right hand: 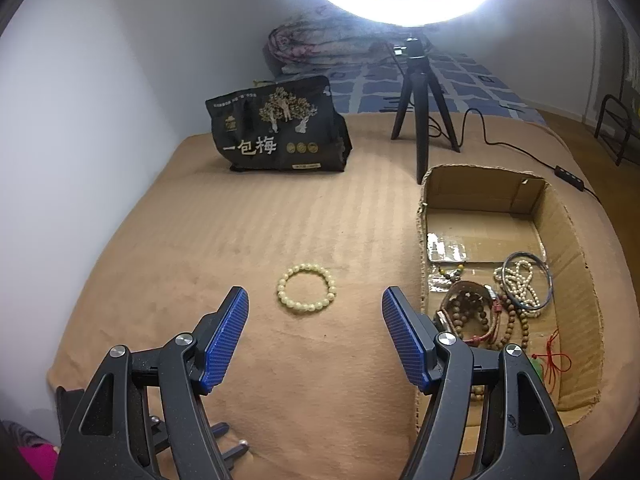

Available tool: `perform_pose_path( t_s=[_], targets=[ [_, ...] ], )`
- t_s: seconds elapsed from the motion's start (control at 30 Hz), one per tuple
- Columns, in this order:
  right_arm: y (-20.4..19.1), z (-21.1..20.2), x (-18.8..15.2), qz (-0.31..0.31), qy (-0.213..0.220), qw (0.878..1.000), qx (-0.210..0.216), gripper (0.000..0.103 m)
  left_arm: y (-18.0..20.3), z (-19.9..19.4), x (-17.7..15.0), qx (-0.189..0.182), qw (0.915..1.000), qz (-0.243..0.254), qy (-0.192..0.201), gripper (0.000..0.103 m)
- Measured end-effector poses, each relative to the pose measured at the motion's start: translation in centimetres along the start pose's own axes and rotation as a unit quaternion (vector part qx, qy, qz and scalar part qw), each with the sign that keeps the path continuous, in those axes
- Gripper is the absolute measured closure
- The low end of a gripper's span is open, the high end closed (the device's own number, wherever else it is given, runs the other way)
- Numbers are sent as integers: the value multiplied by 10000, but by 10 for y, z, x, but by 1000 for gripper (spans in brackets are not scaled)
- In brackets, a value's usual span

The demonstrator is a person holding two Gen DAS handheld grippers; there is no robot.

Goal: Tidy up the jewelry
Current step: 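Close the left gripper on the pearl earring while the right gripper grasps the green bead bracelet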

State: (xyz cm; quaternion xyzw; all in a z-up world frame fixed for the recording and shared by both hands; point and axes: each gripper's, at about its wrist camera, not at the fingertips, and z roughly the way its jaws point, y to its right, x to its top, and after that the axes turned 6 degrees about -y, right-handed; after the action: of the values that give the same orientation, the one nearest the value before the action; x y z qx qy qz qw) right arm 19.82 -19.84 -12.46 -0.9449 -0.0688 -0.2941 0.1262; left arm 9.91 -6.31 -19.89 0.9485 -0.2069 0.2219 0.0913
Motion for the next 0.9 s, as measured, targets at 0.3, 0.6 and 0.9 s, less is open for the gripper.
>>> perform_pose_path(
  t_s=[0.3, 0.6, 0.9],
  targets=[
    [1, -1, -1, -10, -4, 10000, -9, 34, 1, -19, -2, -341, 9993, -21, 156, 81],
    [-4, 3, -2, -83, -71, 9999, 30, 34, 9, 5, -3, 147, 9996, 257, 12, 81],
    [-6, 16, 2, -53, -240, 9996, 135, 34, -17, 3, -7, 210, 9998, 23, 35, 93]
  ],
)
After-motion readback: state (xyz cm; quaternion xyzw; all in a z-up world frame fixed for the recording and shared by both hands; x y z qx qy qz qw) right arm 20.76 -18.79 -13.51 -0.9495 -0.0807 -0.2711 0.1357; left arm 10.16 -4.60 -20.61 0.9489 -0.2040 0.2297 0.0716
